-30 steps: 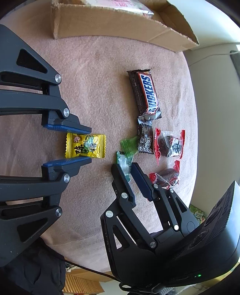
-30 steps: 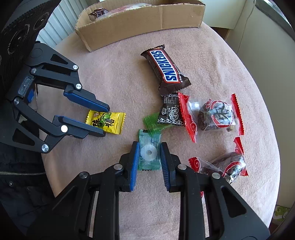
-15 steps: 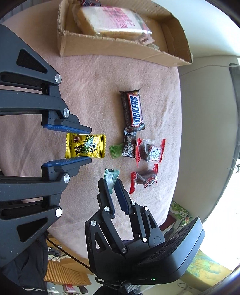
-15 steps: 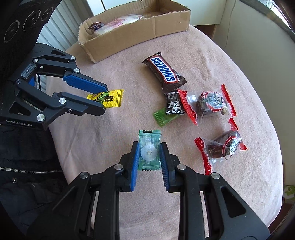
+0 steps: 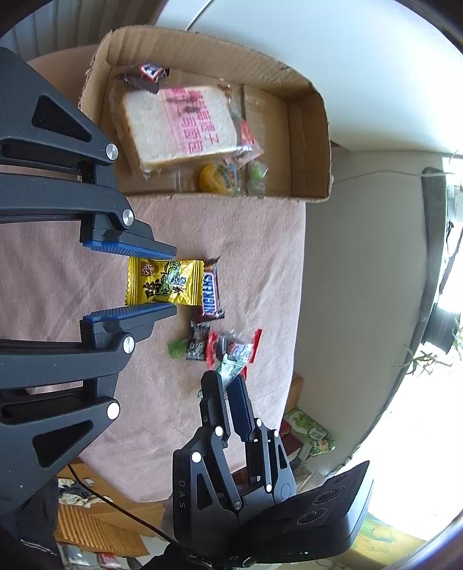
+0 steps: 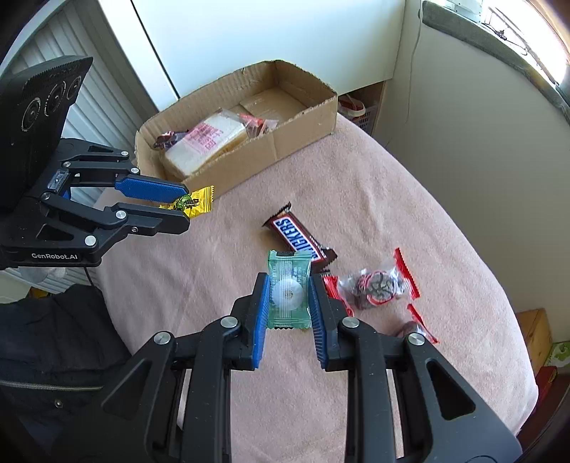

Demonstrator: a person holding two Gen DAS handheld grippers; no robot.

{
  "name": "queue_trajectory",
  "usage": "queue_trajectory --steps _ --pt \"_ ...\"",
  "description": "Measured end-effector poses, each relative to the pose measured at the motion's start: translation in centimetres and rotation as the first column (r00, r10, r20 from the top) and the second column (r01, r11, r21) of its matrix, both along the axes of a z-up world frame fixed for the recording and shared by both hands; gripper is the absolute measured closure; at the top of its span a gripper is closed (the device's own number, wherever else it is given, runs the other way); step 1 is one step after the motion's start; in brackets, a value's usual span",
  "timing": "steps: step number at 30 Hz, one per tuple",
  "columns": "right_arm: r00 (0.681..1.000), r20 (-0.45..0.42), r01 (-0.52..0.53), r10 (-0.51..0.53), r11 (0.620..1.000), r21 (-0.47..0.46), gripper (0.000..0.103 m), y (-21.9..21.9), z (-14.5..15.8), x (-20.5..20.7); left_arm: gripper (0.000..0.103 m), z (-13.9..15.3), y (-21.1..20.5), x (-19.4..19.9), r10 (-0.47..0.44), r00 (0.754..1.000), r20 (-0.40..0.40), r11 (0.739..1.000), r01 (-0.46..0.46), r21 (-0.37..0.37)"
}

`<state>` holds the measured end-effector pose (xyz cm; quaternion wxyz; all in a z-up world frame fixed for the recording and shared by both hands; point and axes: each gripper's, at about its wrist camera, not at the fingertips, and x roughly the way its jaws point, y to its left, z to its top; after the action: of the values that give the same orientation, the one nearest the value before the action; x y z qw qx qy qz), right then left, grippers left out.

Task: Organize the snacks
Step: 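Carry the yellow candy and green mint candy over the cardboard box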

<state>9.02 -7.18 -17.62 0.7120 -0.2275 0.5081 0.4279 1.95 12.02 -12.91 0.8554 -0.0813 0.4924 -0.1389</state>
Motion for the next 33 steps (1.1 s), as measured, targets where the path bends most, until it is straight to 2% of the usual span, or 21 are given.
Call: queue_trajectory --steps 8,18,25,33 --pt "0.999 0.034 0.003 -0.005 0.999 0.053 0.08 4.5 2.2 2.2 0.08 1.1 4.9 1.8 0.106 0.994 0.04 0.994 -0.107 0.032" --pt "0.999 0.049 -0.01 0.006 0.997 0.071 0.08 9.7 3.2 4.3 0.08 1.3 9.2 3.6 0.231 0.971 0.067 0.971 -0.235 0.053" --pt "0.998 0.054 0.015 -0.017 0.998 0.054 0.08 13.3 2.2 6.0 0.08 0.7 10.8 4.6 0.284 0.957 0.061 0.954 -0.288 0.086" --pt "0.997 0.04 0.061 -0.062 0.998 0.03 0.08 15.9 0.7 7.6 0.08 0.2 11.9 5.7 0.322 0.946 0.048 0.942 -0.325 0.081"
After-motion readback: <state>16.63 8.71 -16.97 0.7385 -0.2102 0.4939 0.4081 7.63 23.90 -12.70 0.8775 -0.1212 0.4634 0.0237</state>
